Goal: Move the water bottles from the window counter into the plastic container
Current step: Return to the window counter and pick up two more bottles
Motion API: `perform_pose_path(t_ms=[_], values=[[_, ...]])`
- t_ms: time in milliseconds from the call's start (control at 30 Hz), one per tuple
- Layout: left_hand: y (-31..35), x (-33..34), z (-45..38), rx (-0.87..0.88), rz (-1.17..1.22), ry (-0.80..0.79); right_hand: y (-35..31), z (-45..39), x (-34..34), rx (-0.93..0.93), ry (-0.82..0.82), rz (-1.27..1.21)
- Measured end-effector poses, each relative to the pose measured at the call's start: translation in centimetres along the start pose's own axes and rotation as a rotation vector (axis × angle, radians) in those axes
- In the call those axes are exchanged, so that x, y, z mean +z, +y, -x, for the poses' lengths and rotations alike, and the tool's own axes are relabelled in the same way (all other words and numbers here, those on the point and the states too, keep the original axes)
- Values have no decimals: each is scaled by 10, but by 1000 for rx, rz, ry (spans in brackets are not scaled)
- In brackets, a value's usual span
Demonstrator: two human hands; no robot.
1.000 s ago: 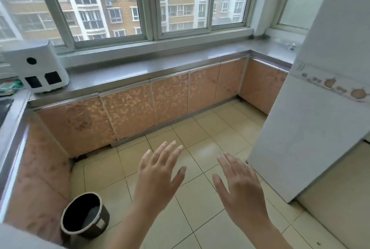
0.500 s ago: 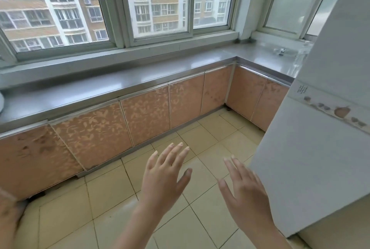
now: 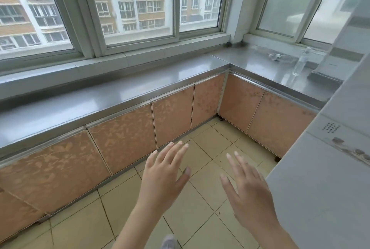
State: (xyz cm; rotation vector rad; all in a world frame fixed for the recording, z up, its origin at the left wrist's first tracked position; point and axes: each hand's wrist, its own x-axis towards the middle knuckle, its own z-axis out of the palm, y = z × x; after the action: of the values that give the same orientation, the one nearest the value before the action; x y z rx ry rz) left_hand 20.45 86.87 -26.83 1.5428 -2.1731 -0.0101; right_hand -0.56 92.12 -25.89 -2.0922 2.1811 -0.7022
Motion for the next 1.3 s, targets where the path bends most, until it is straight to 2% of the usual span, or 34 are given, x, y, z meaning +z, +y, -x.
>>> perform_pose_path(t_ms=[300, 533, 1033, 1300], values=[[-70, 51, -172, 146, 6, -28, -3, -160, 47, 158, 44, 12], [-81, 90, -286, 230, 57, -46, 20, -257, 62, 238, 65, 12], [-22, 212, -541, 252, 93, -127, 176, -489, 75, 329, 60, -2], [27, 272, -653, 317, 128, -177, 259, -576, 67, 402, 60, 54]])
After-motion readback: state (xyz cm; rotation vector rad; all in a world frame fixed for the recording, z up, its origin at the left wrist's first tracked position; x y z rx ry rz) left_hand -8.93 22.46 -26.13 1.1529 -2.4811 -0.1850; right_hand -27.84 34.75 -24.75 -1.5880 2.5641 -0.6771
